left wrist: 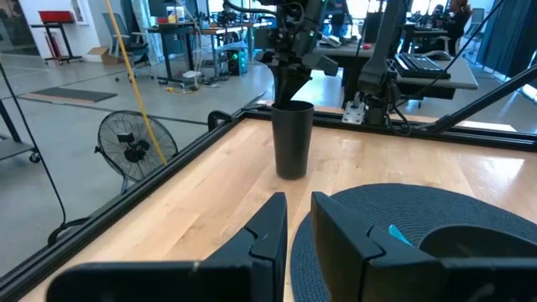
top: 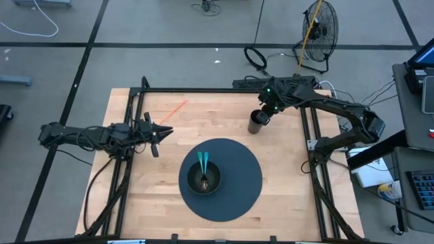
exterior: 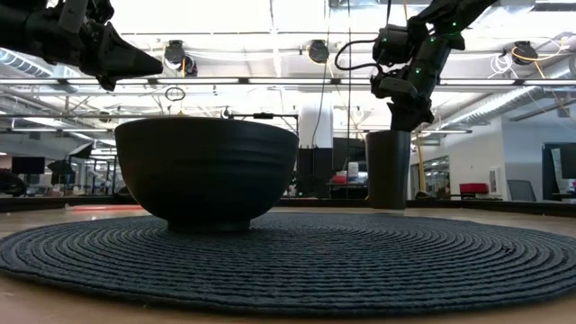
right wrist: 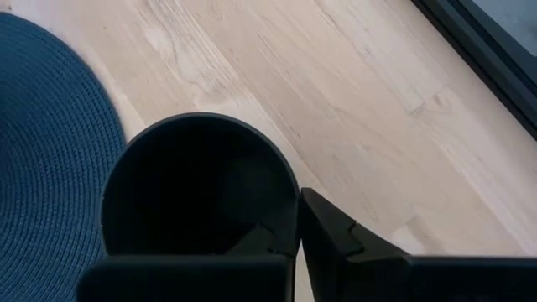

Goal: Pick & Place Utensil
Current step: Put the black cup on the blue mat to the right of the black bowl

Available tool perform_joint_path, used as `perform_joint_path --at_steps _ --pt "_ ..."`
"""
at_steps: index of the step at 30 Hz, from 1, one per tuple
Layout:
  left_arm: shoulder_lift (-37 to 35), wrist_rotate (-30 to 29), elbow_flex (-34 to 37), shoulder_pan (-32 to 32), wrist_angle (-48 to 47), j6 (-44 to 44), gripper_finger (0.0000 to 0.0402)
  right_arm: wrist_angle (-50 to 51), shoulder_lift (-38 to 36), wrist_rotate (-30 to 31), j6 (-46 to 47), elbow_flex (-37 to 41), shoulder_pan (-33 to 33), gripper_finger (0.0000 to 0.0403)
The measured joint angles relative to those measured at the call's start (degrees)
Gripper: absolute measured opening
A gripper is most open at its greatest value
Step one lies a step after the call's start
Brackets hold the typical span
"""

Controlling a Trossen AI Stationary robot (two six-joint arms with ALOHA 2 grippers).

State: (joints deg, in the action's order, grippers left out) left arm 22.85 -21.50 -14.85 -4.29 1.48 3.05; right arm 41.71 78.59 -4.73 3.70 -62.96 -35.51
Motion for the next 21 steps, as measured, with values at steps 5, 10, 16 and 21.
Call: perform_joint_path --at_steps 5,10,16,21 --pt "0.0 -0.02 0.0 -0.01 0.0 -0.11 0.0062 1.55 -2.91 -0.08 0.33 -0.02 0.0 0.0001" --pt "0.02 -0.65 0.0 -0.01 -0.01 -0.33 0.0062 2.01 -7.42 -2.28 1.81 -0.05 0.56 0.0001" --pt "0.0 -1.09 -0.02 -0.01 0.02 -0.32 0.0062 3.24 -11.6 -3.08 3.92 -0.05 4.96 0.0001" --pt "0.02 -1.11 -0.02 0.0 0.12 -0.23 0.0062 3.56 -13.49 -3.06 6.26 -0.07 9.78 0.0"
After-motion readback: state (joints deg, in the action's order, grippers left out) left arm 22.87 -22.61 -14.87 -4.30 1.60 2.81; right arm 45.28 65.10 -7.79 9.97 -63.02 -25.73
